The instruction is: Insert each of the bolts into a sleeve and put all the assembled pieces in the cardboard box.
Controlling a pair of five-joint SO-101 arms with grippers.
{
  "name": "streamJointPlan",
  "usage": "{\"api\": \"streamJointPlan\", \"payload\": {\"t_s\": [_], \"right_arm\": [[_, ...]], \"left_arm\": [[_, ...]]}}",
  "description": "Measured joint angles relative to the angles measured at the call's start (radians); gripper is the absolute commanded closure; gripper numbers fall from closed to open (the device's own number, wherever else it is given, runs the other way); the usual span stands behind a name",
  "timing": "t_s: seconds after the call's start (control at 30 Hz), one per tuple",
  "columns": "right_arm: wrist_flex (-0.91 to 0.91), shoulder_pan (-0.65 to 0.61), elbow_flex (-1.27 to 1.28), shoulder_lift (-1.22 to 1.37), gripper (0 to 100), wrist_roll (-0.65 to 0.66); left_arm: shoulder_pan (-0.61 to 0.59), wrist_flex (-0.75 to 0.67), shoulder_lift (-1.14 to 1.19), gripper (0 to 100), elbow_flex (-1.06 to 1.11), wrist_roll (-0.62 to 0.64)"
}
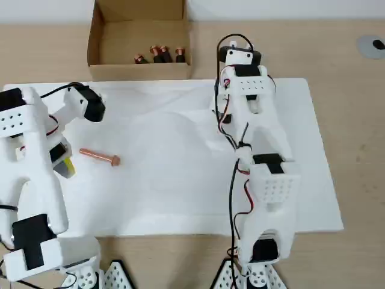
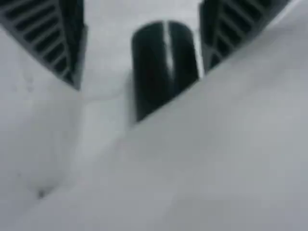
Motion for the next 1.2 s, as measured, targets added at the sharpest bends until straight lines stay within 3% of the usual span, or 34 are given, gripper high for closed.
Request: {"api": "streamJointPlan", "payload": {"t_s": [0.23, 0.43, 0.67, 0.97, 1.2], "right_arm": [[0.109, 0.003, -0.207, 0.132, 80.8, 0.000], [0.285, 0.014, -0.436, 0.270, 99.2, 0.044], [0.439, 0.015, -0.674, 0.393, 98.8, 0.161], [0.450, 0.015, -0.683, 0.365, 98.8, 0.173], [0.450, 0.015, -0.763, 0.080, 98.8, 0.173]], "left_arm": [[-0.055, 0.000, 0.000, 84, 0.000, 0.000], [-0.060, 0.000, 0.000, 84, 0.000, 0.000], [-0.060, 0.000, 0.000, 84, 0.000, -0.018], [-0.061, 0.000, 0.000, 84, 0.000, -0.025], [-0.061, 0.000, 0.000, 84, 0.000, -0.025]]}}
